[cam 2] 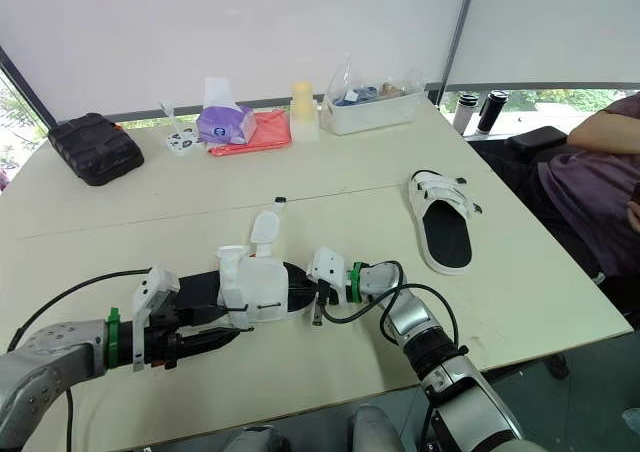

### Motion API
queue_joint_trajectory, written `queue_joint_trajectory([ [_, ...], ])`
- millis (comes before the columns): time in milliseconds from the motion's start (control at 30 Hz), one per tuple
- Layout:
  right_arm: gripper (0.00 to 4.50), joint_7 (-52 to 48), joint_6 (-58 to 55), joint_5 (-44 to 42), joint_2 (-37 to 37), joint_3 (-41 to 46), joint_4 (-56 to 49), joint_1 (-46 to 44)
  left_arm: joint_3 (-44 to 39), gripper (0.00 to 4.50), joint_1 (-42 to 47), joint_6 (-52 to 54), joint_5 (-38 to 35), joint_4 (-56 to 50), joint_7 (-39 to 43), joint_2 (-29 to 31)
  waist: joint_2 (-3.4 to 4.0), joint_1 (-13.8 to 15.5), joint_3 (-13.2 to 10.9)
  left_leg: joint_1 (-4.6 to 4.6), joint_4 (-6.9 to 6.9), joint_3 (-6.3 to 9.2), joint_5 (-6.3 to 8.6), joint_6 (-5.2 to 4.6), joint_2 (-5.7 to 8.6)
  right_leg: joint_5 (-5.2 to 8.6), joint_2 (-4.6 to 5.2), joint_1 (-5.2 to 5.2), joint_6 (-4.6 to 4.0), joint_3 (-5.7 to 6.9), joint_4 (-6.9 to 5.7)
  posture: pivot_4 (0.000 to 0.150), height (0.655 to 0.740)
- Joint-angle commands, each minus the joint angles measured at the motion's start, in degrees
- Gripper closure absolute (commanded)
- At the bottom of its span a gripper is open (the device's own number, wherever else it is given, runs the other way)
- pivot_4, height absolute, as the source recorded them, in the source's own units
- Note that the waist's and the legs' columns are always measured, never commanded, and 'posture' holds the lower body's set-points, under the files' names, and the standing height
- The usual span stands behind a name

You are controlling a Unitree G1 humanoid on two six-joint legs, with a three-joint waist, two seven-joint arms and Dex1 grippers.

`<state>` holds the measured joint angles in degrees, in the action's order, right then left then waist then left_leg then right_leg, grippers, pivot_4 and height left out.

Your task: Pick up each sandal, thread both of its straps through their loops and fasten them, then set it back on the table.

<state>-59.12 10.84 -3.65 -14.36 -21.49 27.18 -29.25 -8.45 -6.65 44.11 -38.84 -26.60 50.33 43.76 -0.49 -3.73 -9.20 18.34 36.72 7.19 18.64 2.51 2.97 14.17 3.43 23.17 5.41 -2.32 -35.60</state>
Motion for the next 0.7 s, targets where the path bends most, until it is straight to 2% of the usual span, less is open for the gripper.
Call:
queue_joint_trajectory([
  [33, 4.50, 1.4, -3.9, 4.3, -1.2, -2.0, 5.5, 3.0, 1.8, 1.61, 1.7, -0.6, 0.1, 1.1, 0.6, -0.7, 0.01, 0.2, 0.0, -0.01, 0.00, 0.00, 0.00, 0.00, 0.00, 0.00, 0.00, -0.02, 0.00, 0.00, 0.01, 0.150, 0.7400],
  [433, 4.50, 2.0, -4.3, 4.5, -1.0, -1.6, 5.0, 3.5, 4.7, 1.61, 3.3, 6.1, -4.3, 0.0, 6.6, 2.5, 0.03, 0.5, 0.0, -0.03, 0.00, 0.00, 0.00, 0.00, 0.01, 0.00, 0.01, -0.04, 0.01, 0.02, 0.05, 0.150, 0.7400],
  [567, 4.50, 2.2, -4.3, 4.5, -0.9, -1.6, 5.0, 3.6, 5.3, 1.61, 3.1, 6.1, -4.2, 0.3, 8.1, 4.1, -0.01, 0.4, 0.0, 0.00, -0.04, 0.02, 0.00, 0.00, 0.00, 0.00, -0.01, -0.02, 0.01, 0.02, 0.06, 0.150, 0.7400],
  [700, 4.50, 2.2, -4.4, 4.6, -0.8, -1.6, 5.1, 3.6, 6.1, 1.61, 4.2, 4.3, -2.3, 1.9, 6.7, 2.8, 0.02, 0.4, 0.0, -0.02, -0.14, 0.03, 0.00, 0.00, 0.00, 0.00, -0.01, 0.00, 0.01, 0.01, 0.10, 0.150, 0.7400],
])
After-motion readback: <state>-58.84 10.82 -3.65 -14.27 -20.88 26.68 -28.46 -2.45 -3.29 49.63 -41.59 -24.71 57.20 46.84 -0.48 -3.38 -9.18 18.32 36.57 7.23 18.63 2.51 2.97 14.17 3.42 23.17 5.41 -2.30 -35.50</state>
